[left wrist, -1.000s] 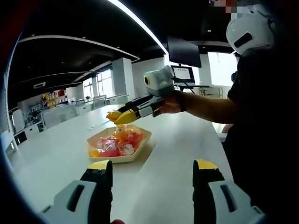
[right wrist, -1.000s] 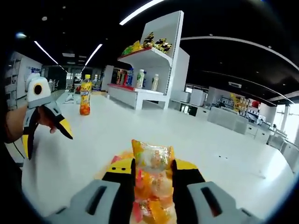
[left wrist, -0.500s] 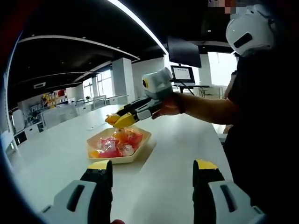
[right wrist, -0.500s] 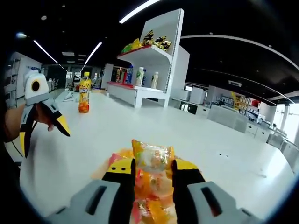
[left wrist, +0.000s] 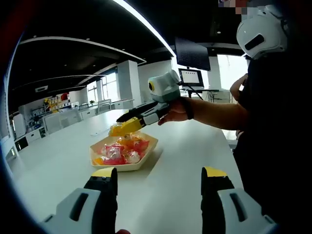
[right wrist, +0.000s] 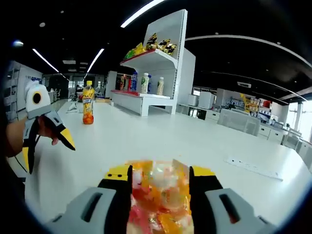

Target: Pick up the marshmallows scattered on the table and place them into the bowl on the table

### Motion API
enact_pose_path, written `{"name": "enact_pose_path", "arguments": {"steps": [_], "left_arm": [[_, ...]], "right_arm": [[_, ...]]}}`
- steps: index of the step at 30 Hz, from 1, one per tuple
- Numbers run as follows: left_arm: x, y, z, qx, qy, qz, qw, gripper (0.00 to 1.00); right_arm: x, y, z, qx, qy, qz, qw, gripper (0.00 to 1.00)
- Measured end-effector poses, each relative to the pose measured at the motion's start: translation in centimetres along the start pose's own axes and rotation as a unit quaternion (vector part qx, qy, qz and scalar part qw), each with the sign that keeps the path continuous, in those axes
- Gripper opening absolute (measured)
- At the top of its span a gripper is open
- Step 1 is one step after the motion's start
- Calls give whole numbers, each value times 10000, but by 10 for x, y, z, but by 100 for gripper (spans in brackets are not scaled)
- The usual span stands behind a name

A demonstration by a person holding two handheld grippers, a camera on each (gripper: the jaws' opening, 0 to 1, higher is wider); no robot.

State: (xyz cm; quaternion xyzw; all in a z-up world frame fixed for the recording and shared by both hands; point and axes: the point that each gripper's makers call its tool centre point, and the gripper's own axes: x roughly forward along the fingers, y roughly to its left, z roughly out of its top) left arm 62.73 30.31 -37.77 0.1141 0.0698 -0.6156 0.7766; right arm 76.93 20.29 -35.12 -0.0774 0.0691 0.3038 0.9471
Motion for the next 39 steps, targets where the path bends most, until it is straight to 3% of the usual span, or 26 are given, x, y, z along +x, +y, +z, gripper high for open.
{"name": "enact_pose_path", "arguments": {"steps": [2,14,39], "left_arm": [[0,0,0,-10,2,0,10000,68],[0,-2,0,36,8,-28,10000,68],[-1,-2,-1,65,55,-22,10000,68]], "right_arm": [[0,-1,2,-16,-23,-13,10000,64],[0,-1,-11,-125,225,-44,9997,61],[-10,-5,-7,-108,237,-38,9997,58]]}}
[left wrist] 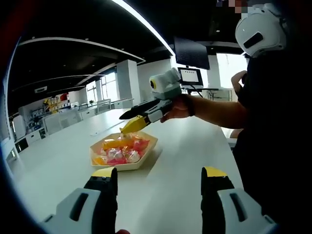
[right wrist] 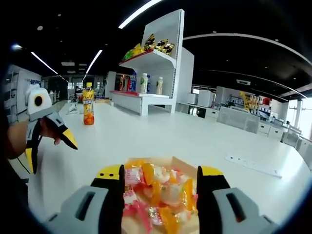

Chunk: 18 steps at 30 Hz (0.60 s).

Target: Pick up the marshmallows scattered on the table and place them into the bowl on the table

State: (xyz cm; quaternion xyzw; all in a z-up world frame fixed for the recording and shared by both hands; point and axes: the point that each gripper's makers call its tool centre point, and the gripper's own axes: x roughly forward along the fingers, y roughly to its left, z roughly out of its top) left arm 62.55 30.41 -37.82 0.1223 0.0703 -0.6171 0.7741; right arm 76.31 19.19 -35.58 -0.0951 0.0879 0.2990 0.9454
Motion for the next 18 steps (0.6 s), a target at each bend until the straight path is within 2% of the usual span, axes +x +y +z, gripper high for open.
{"name": "enact_pose_path", "arguments": {"steps": [7,18], "left_arm": [[1,0,1,9,-10,-14,10000,68],[-3,1,0,1,8,27,10000,68]], "right_arm": [[-2,2,3,-16,-8,16,10000,58],[-9,3,-3,-21,112,48,9999,58]]}}
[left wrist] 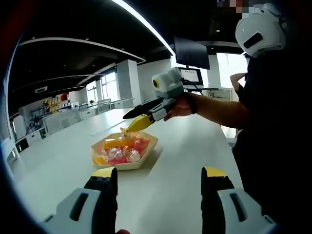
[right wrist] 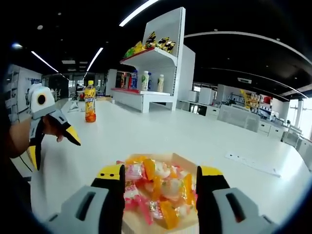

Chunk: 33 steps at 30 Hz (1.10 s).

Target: Pick up the marshmallows scattered on the table and place them into the bowl on the table

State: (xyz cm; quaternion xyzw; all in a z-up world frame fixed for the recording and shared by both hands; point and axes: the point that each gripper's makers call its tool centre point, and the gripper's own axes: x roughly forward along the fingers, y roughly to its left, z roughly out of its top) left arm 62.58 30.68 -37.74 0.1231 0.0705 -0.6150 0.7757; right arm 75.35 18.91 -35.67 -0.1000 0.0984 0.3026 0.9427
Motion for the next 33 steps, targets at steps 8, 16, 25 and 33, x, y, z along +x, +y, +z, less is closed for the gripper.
{"name": "enact_pose_path", "arguments": {"steps": [8,16,25,33], "left_arm": [[1,-1,-1,16,27,-29,10000,68],[2,0,-3,63,81,-6,9999,68],[0,-1,-4,62,122,-21,9999,68],[1,-1,-2,99,124,-34,9999,68]], "right_arm": [[-8,-2,-2,-94,17,30,10000,58],[-18,-7,-4,-62,-33,-16,10000,58],[-34,-14,-7,-85,-29,-186,9998,58],[-44,-22,-11,-85,-26,-289,9995,58]]}}
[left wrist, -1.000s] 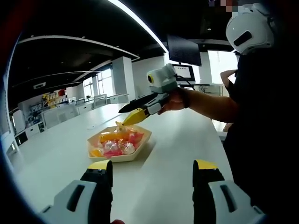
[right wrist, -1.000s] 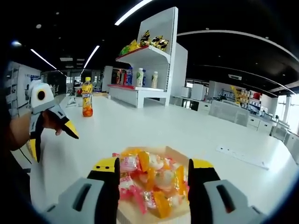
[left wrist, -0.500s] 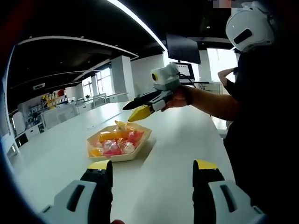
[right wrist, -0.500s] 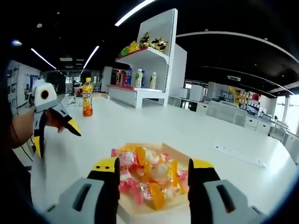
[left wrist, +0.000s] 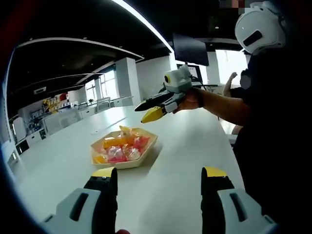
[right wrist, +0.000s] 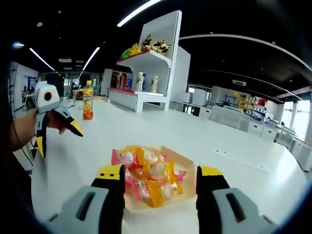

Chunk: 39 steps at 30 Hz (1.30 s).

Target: Pick up the marshmallows scattered on the table and place them into the bowl on the table

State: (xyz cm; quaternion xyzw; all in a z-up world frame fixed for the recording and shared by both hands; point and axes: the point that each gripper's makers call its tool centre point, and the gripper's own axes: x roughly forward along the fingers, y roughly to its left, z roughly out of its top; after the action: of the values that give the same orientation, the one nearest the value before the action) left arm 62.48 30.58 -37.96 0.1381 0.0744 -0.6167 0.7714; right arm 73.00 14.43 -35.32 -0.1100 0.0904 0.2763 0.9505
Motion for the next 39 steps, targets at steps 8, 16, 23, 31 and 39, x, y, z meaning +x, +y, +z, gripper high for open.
{"name": "enact_pose_path", "arguments": {"steps": [8,16,23,31,39], "left_arm": [[0,2,-3,-6,56,19,10000,68],[0,2,-4,0,78,27,10000,68],[0,1,-6,-13,92,35,10000,68],[3,1,-5,36,112,4,9999,68],[0,4,-3,65,112,51,9999,68]], "right_arm": [[-12,4,3,156,-114,125,9997,58],[-23,6,0,79,-59,125,9999,58],[-32,1,-6,32,35,38,10000,58],[-43,1,-18,-61,208,-68,9997,58],[-52,-11,-20,-89,300,-93,9995,58]]}}
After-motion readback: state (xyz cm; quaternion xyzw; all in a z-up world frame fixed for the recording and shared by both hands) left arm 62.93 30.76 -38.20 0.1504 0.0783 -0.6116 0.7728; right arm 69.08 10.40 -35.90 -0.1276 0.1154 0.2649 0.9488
